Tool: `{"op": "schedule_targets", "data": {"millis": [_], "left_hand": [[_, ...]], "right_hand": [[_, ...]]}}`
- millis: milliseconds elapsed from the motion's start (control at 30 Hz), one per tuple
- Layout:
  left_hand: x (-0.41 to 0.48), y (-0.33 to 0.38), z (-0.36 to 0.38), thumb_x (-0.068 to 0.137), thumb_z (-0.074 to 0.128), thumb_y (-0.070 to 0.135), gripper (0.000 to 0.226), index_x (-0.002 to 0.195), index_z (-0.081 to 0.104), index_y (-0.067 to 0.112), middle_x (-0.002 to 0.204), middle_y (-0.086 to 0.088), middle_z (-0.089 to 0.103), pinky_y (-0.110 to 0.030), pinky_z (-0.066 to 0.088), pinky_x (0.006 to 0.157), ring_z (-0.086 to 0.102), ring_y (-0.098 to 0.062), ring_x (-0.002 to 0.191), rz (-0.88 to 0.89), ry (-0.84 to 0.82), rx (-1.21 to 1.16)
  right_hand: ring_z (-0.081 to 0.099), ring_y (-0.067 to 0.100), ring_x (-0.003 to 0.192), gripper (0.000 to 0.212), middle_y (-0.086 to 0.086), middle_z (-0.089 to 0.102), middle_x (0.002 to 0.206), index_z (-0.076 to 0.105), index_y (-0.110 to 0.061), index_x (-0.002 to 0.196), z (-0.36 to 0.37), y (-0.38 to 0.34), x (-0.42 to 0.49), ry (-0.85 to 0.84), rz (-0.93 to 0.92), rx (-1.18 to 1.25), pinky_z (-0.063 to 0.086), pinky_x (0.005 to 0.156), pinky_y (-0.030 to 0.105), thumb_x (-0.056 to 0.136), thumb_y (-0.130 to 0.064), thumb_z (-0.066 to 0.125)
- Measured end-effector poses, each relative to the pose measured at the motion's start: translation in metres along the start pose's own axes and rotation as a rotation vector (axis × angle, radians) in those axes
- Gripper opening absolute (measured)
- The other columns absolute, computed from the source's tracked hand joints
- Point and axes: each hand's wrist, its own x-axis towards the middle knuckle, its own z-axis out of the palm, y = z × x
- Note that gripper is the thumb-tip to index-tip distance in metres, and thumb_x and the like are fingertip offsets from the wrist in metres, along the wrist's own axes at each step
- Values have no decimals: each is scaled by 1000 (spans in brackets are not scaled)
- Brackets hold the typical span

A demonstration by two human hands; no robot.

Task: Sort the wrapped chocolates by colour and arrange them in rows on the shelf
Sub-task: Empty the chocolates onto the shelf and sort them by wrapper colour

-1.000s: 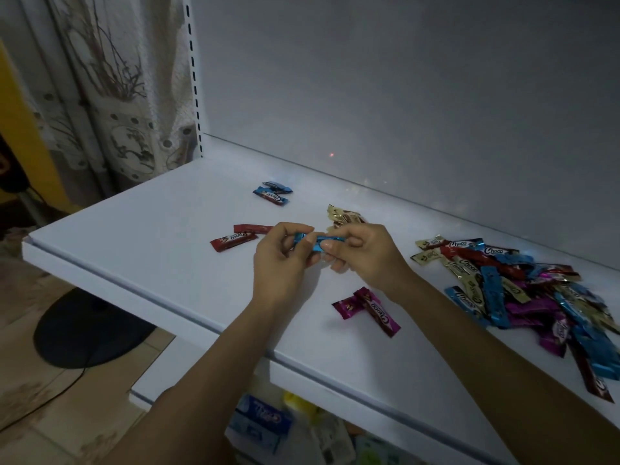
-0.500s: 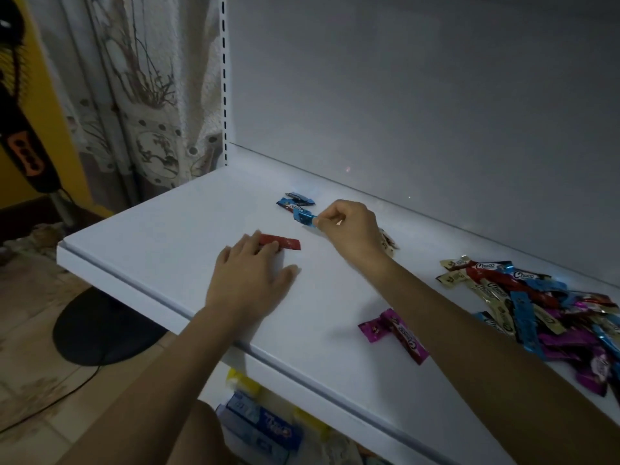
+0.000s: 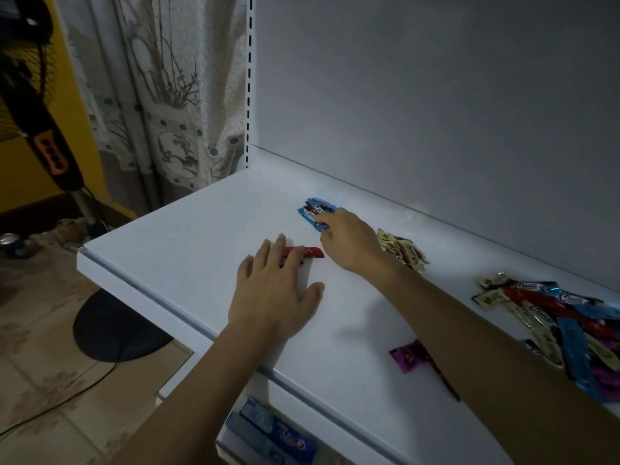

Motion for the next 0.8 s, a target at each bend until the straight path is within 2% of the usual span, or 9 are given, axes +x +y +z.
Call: {"op": "schedule_targets", "data": {"millis": [100,167,233,333,500,600,700,733,800], "left_hand": [[0,2,-3,93,30,65,71,152,13,30,163,1,3,-50,0,119,-2,-22,150,22,5,29],[-7,10,-8,93,29,66,67,147,33,28,160,-2,22,-57,3,116,13,-23,149,145,117,117],[-17,24,-12,92,30,64,63,135,52,22,148,-5,45,-56,20,114,36,-24,140,254,205,43],[-28,59,-6,90,22,64,72,143,44,21,153,-3,38,-43,25,116,31,-20,141,305,153,-160],[-44,119,17,85,23,66,77,143,42,19,151,-6,40,-38,29,113,34,-22,138,438,39,-293],[-44,139,34,84,9,72,83,149,32,25,159,-1,24,-46,5,118,15,-19,147,425,-67,-169],[-46,160,37,81,-1,71,85,149,30,29,160,5,20,-49,-15,114,5,-16,149,485,6,-35],[-47,170,37,81,1,68,84,147,34,27,158,4,25,-48,-9,116,11,-18,148,539,23,-44],[-48,191,44,86,19,60,74,141,45,19,149,-4,42,-45,22,115,33,-25,139,656,27,-197]], "right_hand": [[57,21,101,32,5,56,123,57,-20,125,-13,0,-25,81,-11,85,42,71,28,95,-19,45],[58,18,99,25,0,59,118,63,-20,115,-23,6,-52,112,-22,179,47,76,30,95,-18,48],[59,14,96,22,-2,62,111,68,-19,107,-29,14,-81,160,-16,274,48,84,32,94,-14,51],[56,11,92,23,0,64,105,70,-16,104,-31,33,-122,202,57,354,43,82,22,92,-6,54],[57,17,93,23,-1,60,98,69,-11,99,-41,73,-189,371,106,423,45,80,25,89,2,52],[59,20,98,24,7,65,104,70,-8,100,-50,100,-217,441,181,343,41,83,23,89,-3,50],[59,16,102,21,4,66,108,69,-11,102,-57,124,-246,453,258,310,44,88,25,91,-5,53],[60,14,98,19,1,67,105,69,-12,102,-59,129,-256,466,280,325,46,84,24,92,-6,54],[62,13,90,17,0,68,100,68,-11,102,-62,134,-271,540,328,380,49,78,22,93,-6,54]]}}
